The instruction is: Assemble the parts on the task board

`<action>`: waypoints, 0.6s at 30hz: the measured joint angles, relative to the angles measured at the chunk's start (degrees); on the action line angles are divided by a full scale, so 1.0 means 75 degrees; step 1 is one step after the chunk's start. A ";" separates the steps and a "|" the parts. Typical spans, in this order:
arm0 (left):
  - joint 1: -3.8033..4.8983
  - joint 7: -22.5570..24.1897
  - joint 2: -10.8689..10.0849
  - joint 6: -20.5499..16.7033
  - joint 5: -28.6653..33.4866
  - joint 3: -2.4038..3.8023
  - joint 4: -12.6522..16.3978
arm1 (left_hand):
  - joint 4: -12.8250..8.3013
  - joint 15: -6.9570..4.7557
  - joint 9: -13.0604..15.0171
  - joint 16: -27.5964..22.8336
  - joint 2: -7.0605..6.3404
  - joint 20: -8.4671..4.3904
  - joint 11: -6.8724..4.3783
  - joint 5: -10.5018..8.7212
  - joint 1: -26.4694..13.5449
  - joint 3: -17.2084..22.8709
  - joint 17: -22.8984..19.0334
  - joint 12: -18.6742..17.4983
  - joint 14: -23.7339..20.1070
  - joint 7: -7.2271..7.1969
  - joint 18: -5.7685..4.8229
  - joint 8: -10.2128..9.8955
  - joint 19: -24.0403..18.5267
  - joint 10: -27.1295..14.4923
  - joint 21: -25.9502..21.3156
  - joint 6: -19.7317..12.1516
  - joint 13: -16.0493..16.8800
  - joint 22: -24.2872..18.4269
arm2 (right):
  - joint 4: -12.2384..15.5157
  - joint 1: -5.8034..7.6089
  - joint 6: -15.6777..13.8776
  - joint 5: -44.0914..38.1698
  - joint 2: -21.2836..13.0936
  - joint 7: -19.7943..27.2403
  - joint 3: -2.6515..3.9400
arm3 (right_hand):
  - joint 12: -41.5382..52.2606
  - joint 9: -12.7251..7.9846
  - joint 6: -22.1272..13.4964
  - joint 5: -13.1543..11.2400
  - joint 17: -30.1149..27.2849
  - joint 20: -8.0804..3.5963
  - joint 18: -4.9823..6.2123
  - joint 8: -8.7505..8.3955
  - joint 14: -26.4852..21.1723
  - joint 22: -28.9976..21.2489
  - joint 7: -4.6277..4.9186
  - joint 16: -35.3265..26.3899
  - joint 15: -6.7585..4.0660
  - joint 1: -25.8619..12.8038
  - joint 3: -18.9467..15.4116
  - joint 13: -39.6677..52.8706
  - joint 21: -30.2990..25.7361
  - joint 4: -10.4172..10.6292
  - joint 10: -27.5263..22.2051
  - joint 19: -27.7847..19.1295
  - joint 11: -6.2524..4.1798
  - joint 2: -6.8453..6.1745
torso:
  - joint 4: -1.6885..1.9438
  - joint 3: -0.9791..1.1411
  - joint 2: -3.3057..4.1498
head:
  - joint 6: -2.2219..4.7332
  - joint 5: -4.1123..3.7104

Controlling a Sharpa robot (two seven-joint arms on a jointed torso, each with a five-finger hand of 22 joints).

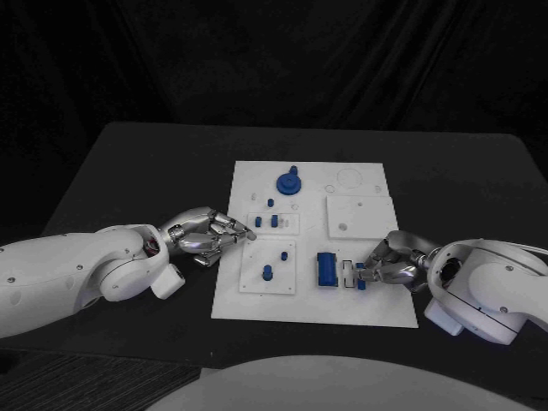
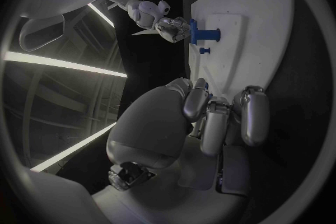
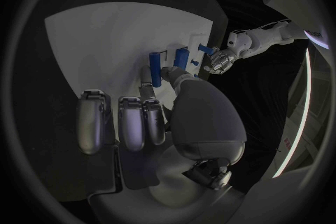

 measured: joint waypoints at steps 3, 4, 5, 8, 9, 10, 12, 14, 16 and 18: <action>0.0000 -0.0002 -0.0003 0.0001 0.0000 0.0000 0.0003 | 0.0000 0.0000 0.0000 0.0000 0.0000 0.0000 0.0000 0.0000 0.0000 0.0000 0.0000 0.0000 0.0000 0.0000 0.0000 0.0000 0.0000 0.0000 0.0000 0.0000 0.0000 0.0000 | -0.0045 0.0000 -0.0099 0.0098 0.0056 0.0034 0.0000 | 0.0000 -0.0025 0.0006 -0.0171 0.0000 0.0000 0.0000 -0.0001 0.0000 0.0000 -0.0006 0.0000 0.0000 -0.0054 0.0022 0.0000 0.0000 -0.0022 0.0001 0.0000 0.0000 0.0027 | 0.0001 0.0000 0.0000 | 0.0000 0.0003; 0.0000 -0.0002 -0.0003 0.0001 0.0000 0.0000 0.0004 | 0.0000 0.0001 0.0000 0.0000 0.0000 0.0000 0.0001 0.0000 0.0000 0.0000 0.0000 0.0000 0.0000 0.0000 0.0000 0.0000 0.0000 0.0001 0.0000 0.0000 0.0000 0.0000 | -0.0062 0.0000 -0.0127 0.0122 0.0073 0.0044 0.0000 | 0.0000 -0.0034 0.0006 -0.0206 0.0000 0.0000 0.0000 -0.0001 0.0000 0.0000 -0.0006 0.0000 0.0000 -0.0054 0.0022 0.0000 0.0000 -0.0022 0.0000 0.0000 0.0000 0.0027 | 0.0001 0.0000 0.0000 | 0.0000 0.0003; 0.0000 -0.0003 -0.0003 0.0002 0.0000 0.0000 0.0004 | 0.0000 0.0000 -0.0001 0.0000 0.0000 0.0000 0.0001 0.0000 0.0000 0.0000 0.0000 0.0000 0.0000 0.0000 0.0000 0.0000 0.0000 0.0001 0.0000 0.0000 0.0000 0.0000 | -0.0079 0.0000 -0.0154 0.0142 0.0090 0.0052 0.0000 | 0.0000 -0.0051 0.0006 -0.0340 0.0000 0.0000 0.0001 -0.0001 0.0000 0.0000 -0.0006 0.0000 0.0000 -0.0054 0.0032 0.0000 0.0000 -0.0032 0.0001 0.0000 0.0000 0.0027 | 0.0001 0.0000 0.0000 | 0.0000 0.0001; 0.0000 -0.0005 -0.0003 0.0006 0.0000 0.0000 0.0005 | -0.0033 0.0001 -0.0001 0.0000 0.0000 0.0028 0.0008 0.0000 0.0000 0.0033 -0.0001 0.0000 0.0000 0.0000 0.0000 0.0000 -0.0028 0.0009 0.0000 0.0000 0.0000 0.0000 | -0.0120 0.0000 -0.0219 0.0171 0.0136 0.0072 0.0000 | 0.0000 -0.0069 0.0006 -0.0506 0.0000 0.0000 0.0000 -0.0001 0.0000 0.0000 -0.0007 0.0000 0.0000 -0.0083 0.0033 0.0000 0.0000 -0.0033 0.0001 0.0000 0.0000 0.0056 | 0.0001 0.0000 0.0000 | 0.0000 0.0005; 0.0000 -0.0006 -0.0002 0.0007 0.0000 0.0000 0.0004 | -0.0042 0.0001 -0.0001 0.0000 0.0000 0.0028 0.0009 0.0000 0.0000 0.0042 -0.0001 0.0000 0.0000 0.0000 0.0000 0.0000 -0.0028 0.0010 0.0000 0.0000 0.0000 0.0000 | -0.0129 0.0000 -0.0233 0.0171 0.0147 0.0075 0.0000 | 0.0000 -0.0070 0.0007 -0.0571 0.0000 0.0000 0.0000 -0.0001 0.0000 -0.0001 -0.0007 0.0000 0.0000 -0.0083 0.0034 0.0000 0.0000 -0.0034 0.0001 0.0000 0.0000 0.0056 | 0.0001 0.0000 0.0000 | 0.0000 0.0010; 0.0000 -0.0007 -0.0001 0.0008 0.0000 0.0000 0.0004 | -0.0042 0.0001 -0.0001 0.0000 0.0000 0.0028 0.0010 0.0000 0.0000 0.0042 -0.0001 0.0000 0.0000 0.0000 0.0000 0.0000 -0.0028 0.0011 0.0000 0.0000 0.0000 0.0000 | -0.0140 0.0000 -0.0247 0.0171 0.0161 0.0078 0.0000 | 0.0000 -0.0070 0.0007 -0.0648 0.0000 0.0000 0.0000 -0.0001 0.0000 -0.0001 -0.0007 0.0000 0.0000 -0.0086 0.0034 0.0000 0.0000 -0.0034 0.0001 0.0000 0.0000 0.0059 | 0.0001 0.0000 0.0000 | 0.0000 0.0011; 0.0000 -0.0009 0.0001 0.0011 0.0000 0.0000 0.0001 | -0.0042 0.0002 -0.0001 0.0000 0.0000 0.0028 0.0012 0.0000 0.0000 0.0042 -0.0001 0.0000 0.0001 0.0000 -0.0001 0.0000 -0.0028 0.0012 -0.0017 0.0000 0.0000 0.0000 | -0.0156 0.0000 -0.0258 0.0165 0.0182 0.0080 0.0000 | 0.0000 -0.0075 0.0007 -0.0826 0.0000 0.0000 0.0001 0.0008 0.0000 -0.0001 -0.0007 0.0000 0.0000 -0.0174 0.0042 -0.0001 0.0000 -0.0042 0.0001 0.0000 0.0000 0.0087 | 0.0001 0.0000 0.0000 | 0.0000 0.0008; 0.0000 -0.0011 0.0004 0.0014 0.0000 -0.0001 0.0000 | -0.0042 0.0002 -0.0001 0.0000 0.0000 0.0028 0.0012 0.0000 0.0000 0.0042 -0.0001 0.0000 0.0001 0.0000 0.0000 0.0000 -0.0028 0.0013 -0.0040 0.0000 0.0000 0.0000 | -0.0173 0.0000 -0.0261 0.0151 0.0212 0.0080 0.0001 | 0.0000 -0.0080 0.0007 -0.0968 0.0000 0.0000 0.0000 0.0045 0.0000 -0.0001 -0.0007 0.0000 0.0000 -0.0194 0.0041 -0.0001 -0.0001 -0.0042 0.0001 0.0000 0.0000 0.0067 | 0.0001 0.0001 0.0000 | 0.0000 0.0000; 0.0000 -0.0013 0.0006 0.0017 0.0000 -0.0001 -0.0001 | -0.0042 0.0003 -0.0001 0.0000 0.0000 0.0028 0.0013 0.0000 0.0000 0.0042 -0.0001 0.0000 0.0001 0.0000 0.0000 0.0000 -0.0028 0.0013 -0.0040 0.0000 0.0000 0.0000 | -0.0180 0.0000 -0.0260 0.0137 0.0234 0.0079 0.0001 | 0.0000 -0.0082 0.0013 -0.1123 0.0000 0.0000 0.0000 0.0046 0.0000 -0.0001 -0.0014 0.0000 0.0000 -0.0226 0.0016 -0.0001 -0.0001 -0.0017 0.0001 0.0000 0.0000 0.0098 | 0.0001 0.0000 0.0000 | 0.0000 -0.0001; 0.0000 -0.0016 0.0009 0.0020 0.0000 -0.0001 -0.0003 | -0.0042 0.0004 -0.0001 0.0000 0.0000 0.0028 0.0013 0.0000 0.0000 0.0042 -0.0001 0.0000 0.0001 0.0000 0.0000 0.0000 -0.0028 0.0014 -0.0040 0.0000 0.0000 0.0000 | -0.0187 0.0000 -0.0253 0.0123 0.0255 0.0079 0.0001 | 0.0000 -0.0082 0.0019 -0.1250 0.0000 0.0000 0.0000 0.0051 0.0000 -0.0001 -0.0020 0.0000 0.0000 -0.0262 -0.0004 -0.0001 -0.0001 0.0004 0.0001 0.0000 -0.0001 0.0136 | 0.0001 0.0000 0.0000 | 0.0000 -0.0001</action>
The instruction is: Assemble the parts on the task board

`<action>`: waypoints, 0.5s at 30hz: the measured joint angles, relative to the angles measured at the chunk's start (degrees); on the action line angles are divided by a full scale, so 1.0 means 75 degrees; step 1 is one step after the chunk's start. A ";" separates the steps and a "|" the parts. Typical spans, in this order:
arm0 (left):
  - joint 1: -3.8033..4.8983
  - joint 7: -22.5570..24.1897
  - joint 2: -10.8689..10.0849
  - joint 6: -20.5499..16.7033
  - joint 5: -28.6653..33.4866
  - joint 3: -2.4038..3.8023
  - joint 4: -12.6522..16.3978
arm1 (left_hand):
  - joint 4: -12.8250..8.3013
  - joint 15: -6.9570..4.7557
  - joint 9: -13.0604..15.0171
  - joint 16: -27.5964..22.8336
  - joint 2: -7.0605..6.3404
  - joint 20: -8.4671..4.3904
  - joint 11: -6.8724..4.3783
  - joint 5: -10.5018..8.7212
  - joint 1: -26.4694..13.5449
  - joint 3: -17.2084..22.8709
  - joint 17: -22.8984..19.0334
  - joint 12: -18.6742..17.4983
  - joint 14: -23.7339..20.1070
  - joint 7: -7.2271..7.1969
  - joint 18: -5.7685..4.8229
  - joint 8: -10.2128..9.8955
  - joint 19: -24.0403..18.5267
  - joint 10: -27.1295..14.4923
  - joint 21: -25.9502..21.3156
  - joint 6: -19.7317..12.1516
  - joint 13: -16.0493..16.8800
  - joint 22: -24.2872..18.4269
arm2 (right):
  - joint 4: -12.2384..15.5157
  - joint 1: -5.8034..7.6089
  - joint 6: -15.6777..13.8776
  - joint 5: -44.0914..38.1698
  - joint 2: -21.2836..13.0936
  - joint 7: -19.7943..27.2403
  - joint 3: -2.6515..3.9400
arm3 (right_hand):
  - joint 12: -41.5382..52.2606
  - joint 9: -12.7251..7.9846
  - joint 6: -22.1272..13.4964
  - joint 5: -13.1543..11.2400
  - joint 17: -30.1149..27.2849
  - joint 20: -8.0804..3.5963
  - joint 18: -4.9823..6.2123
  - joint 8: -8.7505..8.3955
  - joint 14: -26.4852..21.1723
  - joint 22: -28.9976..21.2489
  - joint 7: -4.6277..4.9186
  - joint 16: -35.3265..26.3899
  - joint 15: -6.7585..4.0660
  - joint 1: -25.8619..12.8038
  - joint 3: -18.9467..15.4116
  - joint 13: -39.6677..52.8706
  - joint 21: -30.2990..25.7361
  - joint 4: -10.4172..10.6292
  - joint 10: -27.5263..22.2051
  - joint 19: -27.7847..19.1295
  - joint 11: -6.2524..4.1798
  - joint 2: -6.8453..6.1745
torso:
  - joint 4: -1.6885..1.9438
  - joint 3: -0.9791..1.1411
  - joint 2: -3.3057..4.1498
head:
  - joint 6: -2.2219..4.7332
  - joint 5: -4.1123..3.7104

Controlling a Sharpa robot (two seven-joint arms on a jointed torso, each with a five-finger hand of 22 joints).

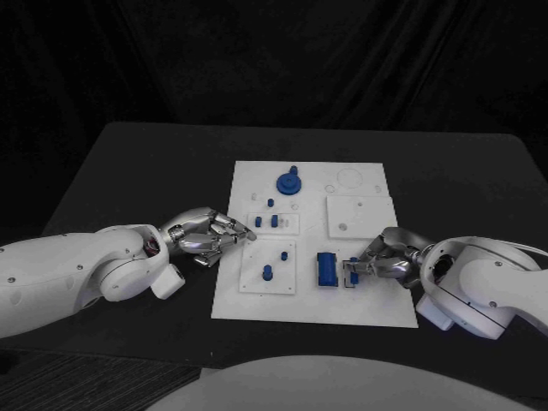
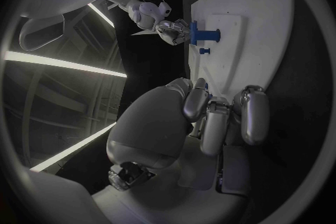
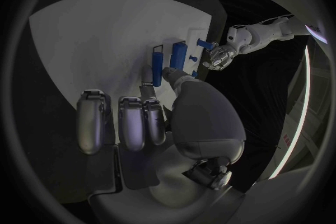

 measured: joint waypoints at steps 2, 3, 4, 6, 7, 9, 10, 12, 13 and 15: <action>0.0000 -0.0003 0.0004 0.0003 0.0000 0.0000 -0.0002 | 0.0000 0.0000 0.0000 0.0000 0.0000 0.0000 0.0001 0.0000 0.0000 0.0000 0.0000 0.0000 0.0000 0.0000 0.0000 0.0000 0.0000 0.0001 0.0000 0.0000 0.0000 0.0000 | -0.0005 0.0000 0.0010 -0.0013 0.0013 -0.0002 0.0000 | 0.0000 0.0000 0.0003 -0.0138 0.0000 0.0000 0.0000 0.0034 0.0000 0.0000 -0.0002 0.0000 0.0000 -0.0040 -0.0036 0.0000 -0.0008 0.0009 0.0000 0.0000 0.0000 -0.0020 | 0.0000 0.0000 0.0000 | 0.0000 0.0000; 0.0000 -0.0004 0.0008 0.0005 0.0000 0.0000 -0.0004 | 0.0000 0.0001 0.0000 0.0000 0.0000 0.0000 0.0001 0.0000 0.0000 0.0000 0.0000 0.0000 0.0000 0.0000 0.0000 0.0000 0.0000 0.0001 0.0000 0.0000 0.0000 0.0000 | -0.0011 0.0000 0.0019 -0.0020 0.0022 -0.0004 0.0000 | 0.0000 0.0000 0.0009 -0.0193 0.0000 0.0000 0.0000 0.0038 0.0000 0.0000 -0.0008 0.0000 0.0000 -0.0042 -0.0054 0.0000 -0.0023 0.0008 0.0000 0.0000 0.0000 -0.0018 | -0.0001 0.0000 0.0000 | 0.0000 -0.0002; 0.0000 -0.0006 0.0011 0.0007 0.0000 0.0000 -0.0006 | 0.0000 0.0002 -0.0001 0.0000 0.0000 0.0000 0.0002 0.0000 0.0000 0.0000 0.0000 0.0000 0.0000 0.0000 -0.0001 0.0000 0.0000 0.0002 0.0000 0.0000 0.0000 0.0000 | -0.0016 0.0000 0.0029 -0.0025 0.0030 -0.0005 0.0000 | 0.0000 0.0000 0.0017 -0.0379 0.0000 0.0000 0.0000 0.0045 0.0000 0.0000 -0.0017 0.0000 -0.0001 -0.0115 -0.0088 0.0000 -0.0023 0.0043 -0.0001 0.0000 -0.0001 -0.0029 | -0.0001 0.0000 0.0000 | 0.0000 -0.0004; 0.0000 -0.0008 0.0019 0.0011 0.0000 0.0000 -0.0008 | 0.0000 0.0009 -0.0001 0.0000 0.0000 0.0000 0.0003 0.0000 0.0000 0.0000 0.0000 0.0000 0.0006 0.0000 0.0000 0.0000 0.0000 0.0003 0.0000 0.0000 0.0000 0.0000 | -0.0027 0.0000 0.0060 -0.0035 0.0045 -0.0009 0.0000 | 0.0000 -0.0008 0.0029 -0.0584 0.0000 0.0000 0.0000 0.0054 0.0000 0.0000 -0.0029 0.0000 -0.0001 -0.0135 -0.0129 0.0000 -0.0023 0.0080 -0.0001 0.0000 -0.0002 -0.0029 | -0.0004 0.0000 0.0000 | 0.0000 -0.0004; 0.0000 -0.0010 0.0024 0.0014 0.0000 0.0000 -0.0010 | 0.0000 0.0002 -0.0001 0.0000 0.0000 0.0000 0.0003 0.0000 0.0000 0.0000 -0.0001 0.0000 -0.0010 0.0000 0.0000 0.0000 0.0000 0.0003 0.0000 0.0000 0.0000 0.0000 | -0.0036 0.0000 0.0091 -0.0043 0.0055 -0.0014 0.0000 | 0.0000 -0.0006 0.0029 -0.0661 0.0000 0.0000 0.0000 0.0065 0.0000 0.0000 -0.0029 0.0000 -0.0001 -0.0185 -0.0177 0.0000 -0.0023 0.0081 -0.0001 0.0000 -0.0002 -0.0075 | -0.0004 0.0000 0.0000 | 0.0000 -0.0004; 0.0000 -0.0014 0.0030 0.0019 0.0000 0.0000 -0.0013 | 0.0000 0.0001 -0.0001 0.0000 0.0000 0.0000 0.0004 0.0000 0.0000 0.0000 -0.0001 0.0000 -0.0023 0.0000 0.0000 0.0000 0.0000 0.0004 0.0000 0.0000 0.0000 0.0000 | -0.0043 0.0000 0.0140 -0.0053 0.0065 -0.0022 0.0000 | 0.0000 0.0031 0.0078 -0.0805 0.0000 0.0000 0.0000 0.0156 -0.0001 -0.0001 -0.0022 0.0000 -0.0001 -0.0268 -0.0246 0.0000 -0.0023 0.0137 -0.0002 0.0000 -0.0002 -0.0054 | -0.0004 0.0000 0.0000 | 0.0000 -0.0004; 0.0000 -0.0015 0.0032 0.0022 0.0000 0.0000 -0.0014 | 0.0001 -0.0004 -0.0001 0.0000 0.0000 0.0000 0.0004 0.0000 0.0000 0.0000 -0.0001 0.0000 -0.0029 0.0000 0.0000 0.0000 0.0000 0.0004 0.0000 0.0000 0.0000 0.0000 | -0.0046 0.0000 0.0163 -0.0057 0.0070 -0.0026 0.0000 | 0.0000 0.0070 0.0112 -0.0847 0.0000 0.0000 0.0000 0.0202 -0.0001 -0.0001 -0.0056 0.0000 -0.0001 -0.0273 -0.0262 0.0000 -0.0023 0.0149 -0.0002 0.0000 -0.0002 -0.0047 | -0.0004 0.0000 0.0000 | 0.0000 -0.0004; 0.0000 -0.0020 0.0035 0.0030 0.0000 0.0000 -0.0017 | 0.0022 -0.0004 -0.0001 0.0000 0.0000 0.0026 0.0005 0.0000 0.0000 0.0021 -0.0001 0.0000 -0.0030 0.0000 0.0000 0.0000 -0.0027 0.0005 0.0000 0.0000 0.0000 0.0000 | -0.0051 0.0000 0.0214 -0.0073 0.0085 -0.0032 0.0000 | 0.0000 0.0152 0.0150 -0.0876 0.0000 0.0000 0.0000 0.0294 -0.0001 -0.0001 -0.0094 0.0000 -0.0002 -0.0273 -0.0289 0.0000 -0.0023 0.0130 0.0016 0.0000 -0.0020 -0.0047 | -0.0004 0.0000 0.0000 | 0.0000 -0.0004; 0.0000 -0.0022 0.0036 0.0032 0.0000 0.0000 -0.0018 | 0.0022 -0.0004 -0.0001 0.0000 0.0000 0.0026 0.0005 0.0000 0.0000 0.0021 -0.0001 0.0000 -0.0030 0.0000 0.0000 0.0000 -0.0027 0.0005 0.0000 0.0000 0.0000 0.0000 | -0.0053 0.0000 0.0236 -0.0082 0.0092 -0.0035 0.0000 | 0.0000 0.0195 0.0151 -0.0937 0.0000 0.0000 0.0000 0.0334 -0.0001 -0.0001 -0.0094 0.0000 -0.0002 -0.0273 -0.0331 0.0000 -0.0023 0.0139 0.0027 0.0000 -0.0031 -0.0047 | -0.0004 0.0000 0.0000 | 0.0000 -0.0003; 0.0000 -0.0027 0.0037 0.0037 0.0000 0.0001 -0.0020 | 0.0022 -0.0004 -0.0001 0.0000 0.0000 0.0026 0.0005 0.0000 0.0000 0.0021 -0.0001 0.0000 -0.0031 0.0000 0.0000 0.0000 -0.0027 0.0005 0.0000 0.0000 0.0000 0.0000 | -0.0065 0.0000 0.0281 -0.0116 0.0098 -0.0045 0.0003 | 0.0000 0.0263 0.0151 -0.1053 0.0000 0.0000 0.0000 0.0399 -0.0001 -0.0001 -0.0095 0.0000 -0.0002 -0.0303 -0.0380 -0.0001 -0.0023 0.0166 0.0027 0.0000 -0.0032 -0.0077 | -0.0004 0.0000 0.0000 | 0.0000 0.0003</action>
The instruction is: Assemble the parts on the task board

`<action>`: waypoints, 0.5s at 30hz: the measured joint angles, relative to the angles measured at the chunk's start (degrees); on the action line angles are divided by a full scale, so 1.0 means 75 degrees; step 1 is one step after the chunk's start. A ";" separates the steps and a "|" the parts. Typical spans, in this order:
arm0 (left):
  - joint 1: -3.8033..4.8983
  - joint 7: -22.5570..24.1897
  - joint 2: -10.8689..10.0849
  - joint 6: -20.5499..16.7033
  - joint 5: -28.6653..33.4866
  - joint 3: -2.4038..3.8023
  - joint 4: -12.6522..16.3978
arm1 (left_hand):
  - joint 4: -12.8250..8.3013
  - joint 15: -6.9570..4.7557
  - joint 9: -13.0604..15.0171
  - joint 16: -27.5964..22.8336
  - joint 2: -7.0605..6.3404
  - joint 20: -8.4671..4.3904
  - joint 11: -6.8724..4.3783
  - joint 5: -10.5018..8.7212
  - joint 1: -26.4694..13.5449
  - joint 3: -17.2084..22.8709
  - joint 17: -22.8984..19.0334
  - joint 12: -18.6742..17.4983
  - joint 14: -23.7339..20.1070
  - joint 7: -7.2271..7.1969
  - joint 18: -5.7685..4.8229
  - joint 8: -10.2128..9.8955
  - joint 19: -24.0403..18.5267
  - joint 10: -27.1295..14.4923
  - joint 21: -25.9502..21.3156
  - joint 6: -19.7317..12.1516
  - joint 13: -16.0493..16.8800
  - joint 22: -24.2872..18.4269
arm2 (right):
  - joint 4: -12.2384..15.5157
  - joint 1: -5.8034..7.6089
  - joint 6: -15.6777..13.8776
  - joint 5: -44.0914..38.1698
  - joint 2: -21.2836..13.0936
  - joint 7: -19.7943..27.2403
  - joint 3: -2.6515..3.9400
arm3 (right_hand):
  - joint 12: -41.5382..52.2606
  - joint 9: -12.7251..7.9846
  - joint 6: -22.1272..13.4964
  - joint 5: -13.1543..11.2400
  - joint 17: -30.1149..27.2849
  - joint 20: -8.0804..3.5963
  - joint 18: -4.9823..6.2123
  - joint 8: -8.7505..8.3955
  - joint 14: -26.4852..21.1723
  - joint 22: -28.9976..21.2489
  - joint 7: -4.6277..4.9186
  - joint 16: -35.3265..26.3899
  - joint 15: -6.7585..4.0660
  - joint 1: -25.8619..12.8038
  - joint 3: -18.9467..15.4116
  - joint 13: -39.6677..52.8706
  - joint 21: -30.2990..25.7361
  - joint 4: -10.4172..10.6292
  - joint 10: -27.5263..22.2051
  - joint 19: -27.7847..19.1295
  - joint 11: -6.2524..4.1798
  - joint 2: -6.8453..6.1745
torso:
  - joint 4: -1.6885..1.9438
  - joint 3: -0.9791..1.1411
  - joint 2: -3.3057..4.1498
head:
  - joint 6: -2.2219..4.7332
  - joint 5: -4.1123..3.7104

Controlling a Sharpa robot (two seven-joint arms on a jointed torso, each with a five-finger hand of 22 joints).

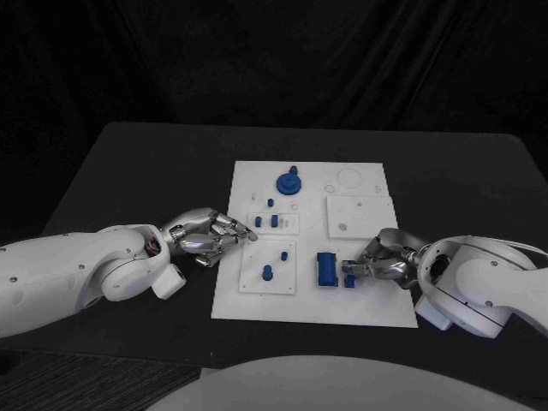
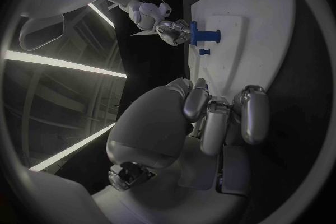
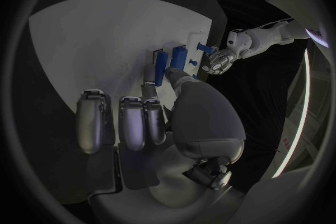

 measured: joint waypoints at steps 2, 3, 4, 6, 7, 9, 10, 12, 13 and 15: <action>0.0000 -0.0006 0.0001 0.0006 0.0000 0.0000 0.0000 | 0.0000 0.0000 0.0000 0.0000 0.0000 0.0000 0.0001 0.0000 0.0000 0.0000 0.0000 0.0000 0.0000 0.0000 0.0000 0.0000 0.0000 0.0001 0.0000 0.0000 0.0000 0.0000 | -0.0009 0.0000 0.0056 -0.0049 0.0008 -0.0019 0.0000 | 0.0000 0.0090 -0.0003 -0.0217 0.0000 0.0000 -0.0001 0.0074 0.0000 0.0000 0.0003 0.0000 0.0000 -0.0031 -0.0090 0.0000 0.0000 0.0001 0.0000 0.0000 0.0000 0.0031 | 0.0001 0.0000 0.0000 | 0.0000 0.0011; 0.0000 -0.0008 0.0001 0.0009 0.0000 0.0001 0.0000 | 0.0000 0.0001 0.0000 0.0000 0.0000 0.0000 0.0002 0.0000 0.0000 0.0000 0.0000 0.0000 -0.0001 0.0000 0.0000 0.0000 0.0000 0.0002 0.0000 0.0000 0.0000 0.0000 | -0.0012 0.0000 0.0081 -0.0071 0.0011 -0.0028 0.0000 | 0.0000 0.0125 -0.0035 -0.0301 0.0000 0.0000 -0.0001 0.0106 0.0000 0.0000 0.0017 0.0000 0.0000 -0.0030 -0.0124 0.0000 0.0000 0.0001 0.0000 0.0000 0.0000 0.0029 | 0.0001 0.0000 0.0000 | 0.0000 0.0015; 0.0000 -0.0010 0.0001 0.0012 0.0000 0.0001 -0.0001 | 0.0000 0.0001 0.0000 0.0000 0.0000 0.0000 0.0002 0.0000 0.0000 0.0000 0.0000 0.0000 -0.0001 0.0000 0.0000 0.0000 0.0000 0.0002 0.0000 0.0000 0.0000 0.0000 | -0.0015 0.0000 0.0108 -0.0095 0.0014 -0.0039 0.0000 | 0.0000 0.0168 -0.0062 -0.0391 0.0000 0.0000 -0.0001 0.0130 0.0000 0.0000 -0.0003 0.0000 0.0000 -0.0062 -0.0136 0.0000 0.0000 0.0009 0.0000 0.0000 0.0000 -0.0002 | 0.0001 0.0000 0.0000 | 0.0000 0.0017; 0.0000 -0.0016 0.0003 0.0019 0.0000 0.0001 -0.0002 | 0.0000 0.0001 0.0000 0.0000 0.0000 0.0000 0.0003 0.0000 0.0000 0.0000 0.0000 0.0000 -0.0001 0.0000 -0.0001 0.0000 0.0000 0.0003 0.0000 0.0000 0.0000 0.0000 | -0.0018 0.0000 0.0167 -0.0148 0.0019 -0.0063 -0.0002 | 0.0000 0.0232 -0.0101 -0.0539 0.0000 0.0000 -0.0001 0.0192 0.0000 0.0000 0.0015 0.0000 0.0000 -0.0062 -0.0200 0.0000 0.0000 0.0011 0.0000 0.0000 0.0000 -0.0003 | 0.0001 0.0000 0.0000 | 0.0000 0.0023; 0.0000 -0.0019 0.0005 0.0021 0.0000 0.0001 -0.0004 | 0.0000 0.0002 0.0001 0.0000 0.0000 0.0000 0.0003 0.0000 0.0000 0.0000 0.0000 0.0000 -0.0001 0.0000 0.0000 0.0000 0.0000 0.0003 0.0000 0.0000 0.0000 0.0000 | -0.0020 0.0000 0.0192 -0.0170 0.0021 -0.0073 -0.0002 | 0.0000 0.0273 -0.0113 -0.0653 0.0000 0.0000 -0.0001 0.0234 0.0000 0.0000 0.0027 0.0000 0.0000 -0.0080 -0.0239 0.0000 0.0000 0.0038 0.0000 0.0000 0.0000 -0.0021 | 0.0001 0.0000 0.0000 | 0.0000 0.0023; 0.0000 -0.0023 0.0012 0.0026 0.0000 0.0001 -0.0006 | 0.0000 0.0003 0.0007 0.0000 0.0000 0.0000 0.0003 0.0000 0.0000 0.0000 0.0000 0.0000 -0.0002 0.0000 0.0000 0.0000 0.0000 0.0003 0.0000 0.0000 0.0000 0.0000 | -0.0023 0.0000 0.0243 -0.0215 0.0024 -0.0095 -0.0004 | 0.0000 0.0369 -0.0144 -0.0927 0.0000 0.0000 0.0000 0.0333 0.0000 -0.0001 0.0003 0.0000 0.0000 -0.0176 -0.0353 0.0000 0.0000 0.0100 -0.0001 0.0000 0.0000 -0.0030 | 0.0001 -0.0001 -0.0001 | 0.0000 0.0023; 0.0000 -0.0025 0.0014 0.0029 0.0000 0.0001 -0.0008 | 0.0000 0.0004 0.0008 0.0000 0.0000 0.0000 0.0003 0.0000 0.0000 0.0000 0.0000 0.0000 -0.0003 0.0000 0.0000 0.0000 0.0000 0.0003 0.0000 0.0000 0.0000 0.0000 | -0.0023 0.0000 0.0262 -0.0233 0.0026 -0.0104 -0.0004 | 0.0000 0.0419 -0.0168 -0.1118 0.0000 0.0000 0.0000 0.0378 0.0000 -0.0001 0.0027 0.0000 0.0000 -0.0242 -0.0418 0.0000 -0.0003 0.0158 -0.0001 0.0000 -0.0001 -0.0041 | 0.0001 -0.0001 -0.0001 | 0.0000 0.0023; 0.0000 -0.0030 0.0020 0.0035 0.0000 0.0001 -0.0011 | 0.0000 0.0011 0.0008 0.0000 0.0000 0.0000 0.0003 0.0000 0.0000 0.0000 -0.0001 0.0000 -0.0009 0.0000 0.0000 0.0000 0.0000 0.0003 0.0000 0.0000 0.0000 0.0000 | -0.0025 0.0000 0.0297 -0.0272 0.0031 -0.0117 -0.0004 | 0.0000 0.0515 -0.0222 -0.1449 0.0000 0.0000 0.0000 0.0464 0.0000 -0.0001 0.0025 0.0000 0.0000 -0.0320 -0.0542 0.0000 -0.0029 0.0246 -0.0001 0.0000 -0.0001 -0.0043 | 0.0001 -0.0001 -0.0001 | 0.0000 0.0023; 0.0000 -0.0032 0.0022 0.0038 0.0000 0.0000 -0.0012 | 0.0000 0.0013 0.0008 0.0000 0.0000 0.0000 0.0003 0.0000 0.0000 0.0000 -0.0001 0.0000 -0.0011 0.0000 0.0000 0.0000 0.0000 0.0003 0.0000 0.0000 0.0000 0.0000 | -0.0025 0.0000 0.0308 -0.0287 0.0033 -0.0120 -0.0004 | 0.0000 0.0558 -0.0222 -0.1545 0.0000 0.0000 -0.0001 0.0505 0.0000 -0.0001 0.0025 0.0000 0.0000 -0.0320 -0.0605 0.0000 -0.0029 0.0281 -0.0002 0.0000 -0.0001 -0.0043 | 0.0001 -0.0001 -0.0001 | 0.0000 0.0023; 0.0000 -0.0037 0.0025 0.0048 0.0000 -0.0001 -0.0014 | 0.0000 0.0013 0.0008 0.0000 0.0000 0.0000 0.0003 0.0000 0.0000 0.0000 -0.0001 0.0000 -0.0011 0.0000 0.0000 0.0000 0.0000 0.0003 0.0000 0.0000 0.0000 0.0000 | -0.0028 0.0000 0.0326 -0.0325 0.0039 -0.0126 -0.0004 | 0.0000 0.0641 -0.0290 -0.1664 0.0000 0.0000 0.0000 0.0575 0.0000 -0.0001 0.0023 0.0000 0.0000 -0.0415 -0.0727 0.0000 -0.0029 0.0344 -0.0002 0.0000 -0.0001 -0.0045 | 0.0002 -0.0001 -0.0002 | 0.0000 0.0019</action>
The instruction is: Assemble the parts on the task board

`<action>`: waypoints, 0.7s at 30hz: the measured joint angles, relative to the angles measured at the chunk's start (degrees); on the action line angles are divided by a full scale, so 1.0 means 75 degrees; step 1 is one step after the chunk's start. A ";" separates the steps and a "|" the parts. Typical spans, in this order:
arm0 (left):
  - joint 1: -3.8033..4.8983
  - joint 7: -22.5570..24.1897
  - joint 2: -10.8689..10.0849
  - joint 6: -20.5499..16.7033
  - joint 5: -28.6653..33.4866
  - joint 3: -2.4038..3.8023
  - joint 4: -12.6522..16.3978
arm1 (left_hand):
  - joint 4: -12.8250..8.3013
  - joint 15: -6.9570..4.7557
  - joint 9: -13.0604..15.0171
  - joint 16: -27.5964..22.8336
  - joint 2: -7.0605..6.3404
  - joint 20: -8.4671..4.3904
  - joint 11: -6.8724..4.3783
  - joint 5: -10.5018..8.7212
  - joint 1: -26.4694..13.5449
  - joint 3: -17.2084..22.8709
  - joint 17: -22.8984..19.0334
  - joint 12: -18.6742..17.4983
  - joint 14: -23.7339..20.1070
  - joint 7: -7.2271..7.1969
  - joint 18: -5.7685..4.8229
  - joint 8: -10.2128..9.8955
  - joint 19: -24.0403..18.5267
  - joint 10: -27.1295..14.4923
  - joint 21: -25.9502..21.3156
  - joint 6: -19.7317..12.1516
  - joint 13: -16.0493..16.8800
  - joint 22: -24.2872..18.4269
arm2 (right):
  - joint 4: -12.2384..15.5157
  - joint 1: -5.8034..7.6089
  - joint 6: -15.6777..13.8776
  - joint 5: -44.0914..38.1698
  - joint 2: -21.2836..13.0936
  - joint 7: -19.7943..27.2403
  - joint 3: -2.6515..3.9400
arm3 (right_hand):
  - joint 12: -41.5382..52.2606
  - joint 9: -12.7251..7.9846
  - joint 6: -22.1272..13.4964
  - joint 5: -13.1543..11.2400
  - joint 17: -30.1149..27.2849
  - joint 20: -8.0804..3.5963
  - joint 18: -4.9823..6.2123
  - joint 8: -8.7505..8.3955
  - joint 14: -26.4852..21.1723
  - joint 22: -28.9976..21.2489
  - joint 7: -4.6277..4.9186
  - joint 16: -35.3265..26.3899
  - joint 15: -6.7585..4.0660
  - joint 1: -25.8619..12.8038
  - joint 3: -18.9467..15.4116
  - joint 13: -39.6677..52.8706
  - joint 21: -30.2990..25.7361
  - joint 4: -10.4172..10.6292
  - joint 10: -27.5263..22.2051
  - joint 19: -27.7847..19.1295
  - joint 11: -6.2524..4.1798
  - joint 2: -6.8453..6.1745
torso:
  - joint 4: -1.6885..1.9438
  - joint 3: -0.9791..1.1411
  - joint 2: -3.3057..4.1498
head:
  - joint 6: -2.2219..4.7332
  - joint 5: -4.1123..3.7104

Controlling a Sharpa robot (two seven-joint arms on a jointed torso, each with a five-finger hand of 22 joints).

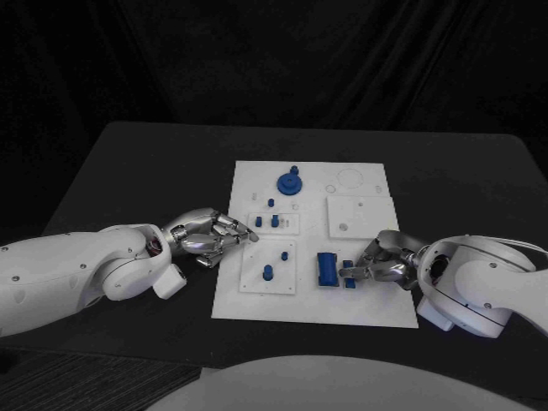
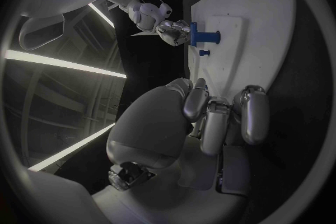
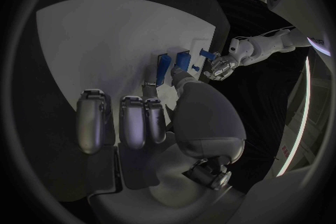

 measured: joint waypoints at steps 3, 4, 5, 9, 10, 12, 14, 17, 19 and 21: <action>0.0000 -0.0007 0.0001 0.0010 0.0000 0.0000 -0.0003 | 0.0000 0.0000 0.0000 0.0000 0.0000 0.0000 0.0000 0.0000 0.0000 0.0000 0.0000 0.0000 0.0000 0.0000 0.0000 0.0000 0.0000 0.0000 0.0000 0.0000 0.0000 0.0000 | -0.0004 0.0000 0.0011 -0.0060 0.0005 -0.0001 0.0000 | 0.0000 0.0162 -0.0115 -0.0311 0.0000 0.0000 0.0000 0.0175 0.0000 0.0000 -0.0011 0.0000 0.0000 -0.0048 -0.0216 0.0000 0.0000 0.0155 0.0000 0.0000 0.0000 0.0046 | 0.0000 0.0000 0.0000 | 0.0000 -0.0005; 0.0000 -0.0008 0.0001 0.0010 0.0000 0.0000 -0.0003 | 0.0000 0.0000 0.0000 0.0000 0.0000 0.0000 0.0000 0.0000 0.0000 0.0000 0.0000 0.0000 0.0000 0.0000 0.0000 0.0000 0.0000 0.0000 0.0000 0.0000 0.0000 0.0000 | -0.0004 0.0000 0.0011 -0.0066 0.0006 -0.0001 0.0000 | 0.0000 0.0195 -0.0137 -0.0377 0.0000 0.0000 0.0000 0.0210 0.0000 0.0000 -0.0012 0.0000 0.0000 -0.0064 -0.0264 0.0000 0.0000 0.0191 0.0000 0.0000 0.0000 0.0043 | 0.0000 0.0000 0.0000 | 0.0000 -0.0005; 0.0000 -0.0010 0.0001 0.0013 0.0000 0.0000 -0.0004 | 0.0000 0.0000 0.0000 0.0000 0.0000 0.0000 0.0000 0.0000 0.0000 0.0000 0.0000 0.0000 0.0000 0.0000 0.0000 0.0000 0.0000 0.0000 0.0000 0.0000 0.0000 0.0000 | -0.0005 0.0000 0.0011 -0.0086 0.0006 -0.0001 0.0000 | 0.0000 0.0252 -0.0195 -0.0489 0.0000 0.0000 -0.0001 0.0273 0.0000 0.0000 -0.0010 0.0000 0.0000 -0.0126 -0.0377 0.0000 0.0000 0.0274 0.0000 0.0000 0.0000 -0.0018 | 0.0000 0.0000 0.0001 | 0.0000 -0.0005; 0.0000 -0.0019 0.0002 0.0025 0.0000 0.0001 -0.0005 | 0.0000 0.0001 -0.0001 0.0000 0.0000 0.0000 0.0000 0.0000 0.0000 0.0000 0.0000 0.0000 0.0000 0.0000 0.0000 0.0000 0.0000 0.0000 0.0000 0.0000 0.0000 0.0000 | -0.0006 0.0000 -0.0006 -0.0177 -0.0010 0.0020 0.0000 | 0.0000 0.0409 -0.0280 -0.0583 0.0000 0.0000 0.0000 0.0447 0.0000 0.0006 -0.0033 0.0000 0.0000 -0.0290 -0.0666 0.0000 0.0000 0.0563 0.0000 0.0000 0.0000 -0.0104 | 0.0000 0.0000 0.0001 | 0.0000 0.0004; 0.0000 -0.0021 0.0003 0.0027 0.0000 0.0001 -0.0006 | 0.0000 0.0001 -0.0001 0.0000 0.0000 0.0000 0.0000 0.0000 0.0000 0.0000 0.0000 0.0000 0.0000 0.0000 0.0000 0.0000 0.0000 0.0000 0.0000 0.0000 0.0000 0.0000 | -0.0005 0.0000 -0.0017 -0.0194 -0.0020 0.0028 0.0001 | 0.0000 0.0451 -0.0314 -0.0583 0.0000 0.0000 0.0000 0.0496 0.0000 0.0006 -0.0024 0.0000 0.0000 -0.0349 -0.0720 0.0000 0.0000 0.0617 0.0000 0.0000 0.0000 -0.0096 | 0.0000 0.0000 0.0001 | 0.0000 0.0005; 0.0000 -0.0025 0.0005 0.0031 0.0000 0.0002 -0.0008 | -0.0021 0.0001 -0.0001 0.0000 0.0000 0.0000 0.0000 0.0000 0.0000 0.0021 -0.0001 0.0000 0.0001 -0.0001 0.0000 0.0000 0.0000 0.0000 0.0000 0.0056 0.0000 0.0000 | -0.0001 0.0000 -0.0046 -0.0226 -0.0044 0.0051 0.0001 | 0.0000 0.0515 -0.0327 -0.0583 0.0000 0.0000 0.0000 0.0574 0.0000 0.0006 -0.0036 0.0000 0.0000 -0.0451 -0.0782 0.0001 0.0000 0.0679 -0.0001 0.0000 0.0000 -0.0078 | 0.0000 0.0000 0.0002 | 0.0000 0.0008; 0.0000 -0.0028 0.0009 0.0034 0.0000 0.0002 -0.0011 | -0.0021 0.0002 -0.0001 0.0000 0.0000 0.0000 0.0000 0.0000 0.0000 0.0021 -0.0001 0.0000 0.0001 -0.0001 0.0000 0.0000 0.0000 0.0000 0.0000 0.0056 0.0000 0.0000 | 0.0010 0.0000 -0.0093 -0.0258 -0.0085 0.0096 0.0001 | 0.0000 0.0560 -0.0342 -0.0583 0.0000 0.0000 0.0000 0.0610 0.0000 0.0006 -0.0051 0.0000 0.0000 -0.0517 -0.0801 0.0005 0.0000 0.0698 -0.0001 0.0000 0.0000 -0.0047 | 0.0000 0.0000 0.0002 | 0.0000 0.0009; -0.0001 -0.0032 0.0010 0.0038 0.0000 0.0002 -0.0017 | -0.0021 0.0002 0.0000 0.0000 0.0000 0.0000 0.0000 0.0000 0.0000 0.0021 -0.0001 0.0000 0.0001 -0.0001 0.0000 0.0000 0.0000 0.0000 0.0000 0.0057 0.0000 0.0000 | 0.0035 0.0000 -0.0164 -0.0311 -0.0164 0.0203 0.0001 | 0.0000 0.0673 -0.0407 -0.0583 0.0000 0.0000 0.0000 0.0733 -0.0028 0.0005 -0.0049 0.0000 -0.0028 -0.0512 -0.0832 0.0006 -0.0041 0.0666 -0.0029 0.0000 -0.0028 -0.0048 | -0.0001 0.0000 0.0002 | 0.0000 0.0015; -0.0001 -0.0034 0.0011 0.0039 0.0000 0.0002 -0.0018 | -0.0021 0.0002 0.0006 0.0000 0.0000 0.0000 0.0000 0.0000 0.0000 0.0021 -0.0001 0.0000 0.0001 0.0000 0.0000 0.0000 0.0000 0.0000 0.0000 0.0057 0.0000 0.0000 | 0.0062 0.0000 -0.0194 -0.0362 -0.0218 0.0282 0.0001 | 0.0000 0.0886 -0.0589 -0.0583 0.0000 0.0000 0.0000 0.0943 -0.0028 0.0005 -0.0048 0.0000 -0.0028 -0.0339 -0.0832 0.0005 -0.0068 0.0666 -0.0029 0.0000 -0.0029 -0.0054 | -0.0001 0.0000 0.0002 | 0.0000 0.0022; -0.0001 -0.0035 0.0010 0.0040 0.0000 0.0002 -0.0018 | -0.0021 0.0002 0.0006 0.0000 0.0000 0.0000 0.0000 0.0000 0.0000 0.0021 -0.0001 0.0000 0.0001 -0.0001 0.0000 0.0000 0.0000 0.0000 0.0000 0.0056 0.0000 0.0000 | 0.0097 0.0000 -0.0207 -0.0457 -0.0285 0.0383 0.0001 | 0.0000 0.1176 -0.0824 -0.0583 0.0000 0.0000 0.0000 0.1240 -0.0028 0.0005 -0.0041 0.0000 -0.0028 -0.0059 -0.0832 0.0005 -0.0068 0.0666 -0.0029 0.0000 -0.0029 -0.0059 | -0.0001 0.0000 0.0002 | 0.0000 0.0025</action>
